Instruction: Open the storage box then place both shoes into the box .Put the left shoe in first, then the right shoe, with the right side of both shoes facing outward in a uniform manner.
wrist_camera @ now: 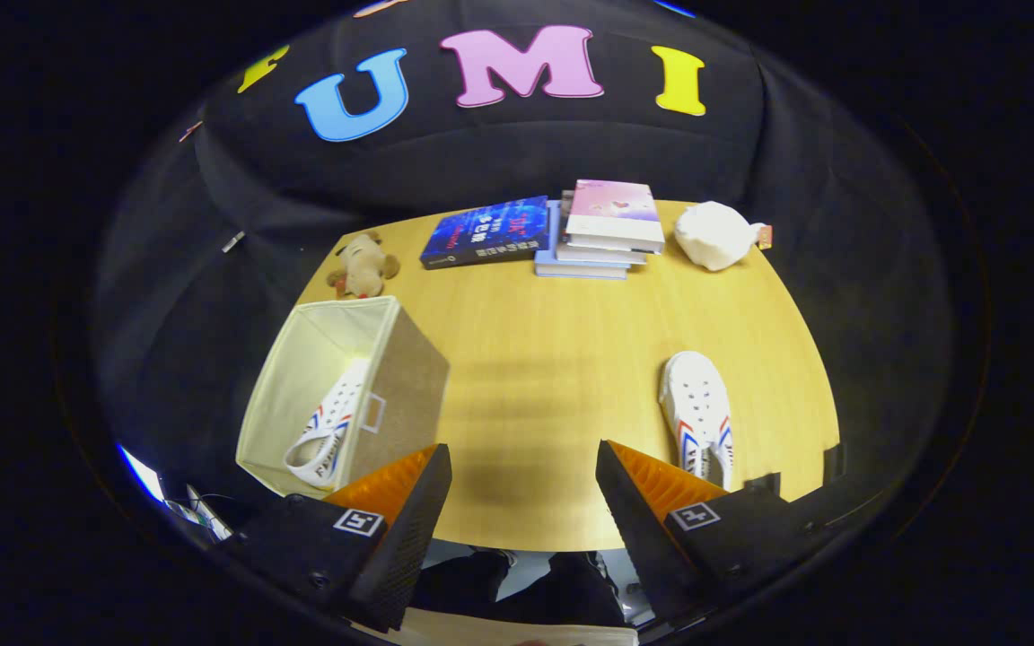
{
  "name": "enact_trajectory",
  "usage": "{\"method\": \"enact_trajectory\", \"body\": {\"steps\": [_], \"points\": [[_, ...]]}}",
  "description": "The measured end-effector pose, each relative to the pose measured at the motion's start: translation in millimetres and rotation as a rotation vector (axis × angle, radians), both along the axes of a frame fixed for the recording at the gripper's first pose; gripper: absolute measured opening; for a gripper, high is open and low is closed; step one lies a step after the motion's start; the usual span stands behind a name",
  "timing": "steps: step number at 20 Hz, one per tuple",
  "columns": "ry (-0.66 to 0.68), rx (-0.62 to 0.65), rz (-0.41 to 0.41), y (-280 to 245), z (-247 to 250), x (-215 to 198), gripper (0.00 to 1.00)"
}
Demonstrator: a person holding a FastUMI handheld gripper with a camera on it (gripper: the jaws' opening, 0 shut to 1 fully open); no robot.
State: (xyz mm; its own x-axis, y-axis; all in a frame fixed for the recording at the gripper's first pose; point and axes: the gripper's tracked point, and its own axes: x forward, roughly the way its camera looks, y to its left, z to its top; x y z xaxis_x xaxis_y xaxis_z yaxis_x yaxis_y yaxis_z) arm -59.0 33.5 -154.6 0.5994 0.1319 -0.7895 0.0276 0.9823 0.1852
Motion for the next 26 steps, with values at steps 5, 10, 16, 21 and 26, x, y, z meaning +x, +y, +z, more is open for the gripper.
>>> {"method": "enact_trajectory", "body": {"steps": [5,10,16,21,26], "points": [[0.031,-0.107,-0.011,-87.7,-34.9,-6.0,0.99],[0.087,-0.183,-0.008,-156.1,-80.2,-8.0,0.99],[0.182,-0.22,0.008,-205.6,-138.5,-7.7,0.98],[0.271,-0.19,0.01,-213.8,-178.7,-8.5,0.96],[0.307,-0.088,-0.001,-200.5,-193.7,-1.8,0.84]]}}
